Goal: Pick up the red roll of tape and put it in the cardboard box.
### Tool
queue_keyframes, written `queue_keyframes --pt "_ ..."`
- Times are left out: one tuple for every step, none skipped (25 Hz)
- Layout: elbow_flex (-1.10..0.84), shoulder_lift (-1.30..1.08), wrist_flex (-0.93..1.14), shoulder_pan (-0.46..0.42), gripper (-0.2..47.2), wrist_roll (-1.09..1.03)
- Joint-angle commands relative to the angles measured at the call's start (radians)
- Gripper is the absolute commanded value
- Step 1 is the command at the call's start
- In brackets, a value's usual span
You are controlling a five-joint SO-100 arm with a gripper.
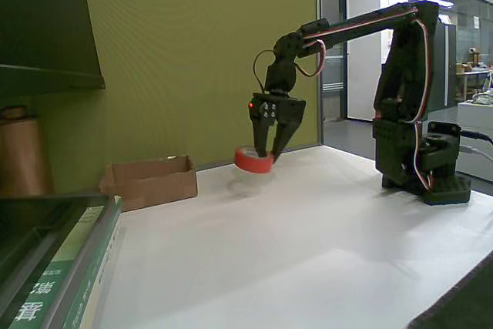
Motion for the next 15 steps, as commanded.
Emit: queue_keyframes --pt "-0.06 0.095 -0.028 -0.003 0.1 -0.02" --pt "-0.072 0.106 -0.044 -0.008 0.1 -0.028" --pt "-0.083 0.114 -0.067 -0.012 0.1 -0.04" --pt "-0.098 0.117 -0.089 -0.014 0.1 -0.048" --pt "-0.123 0.115 -0.101 -0.015 0.1 -0.057" --pt "-0.149 0.109 -0.112 -0.015 0.1 -0.063" --pt "-0.181 0.101 -0.12 -0.015 0.1 -0.069" --pt "-0.207 0.092 -0.133 -0.015 0.1 -0.074" --pt "-0.232 0.081 -0.152 -0.015 0.1 -0.078" --pt "-0.252 0.069 -0.169 -0.018 0.1 -0.084" --pt "-0.267 0.058 -0.19 -0.02 0.1 -0.092" --pt "-0.278 0.046 -0.213 -0.023 0.1 -0.097" --pt "-0.291 0.034 -0.232 -0.026 0.1 -0.103" --pt "-0.305 0.018 -0.244 -0.031 0.1 -0.106" --pt "-0.327 -0.003 -0.245 -0.035 0.1 -0.11"
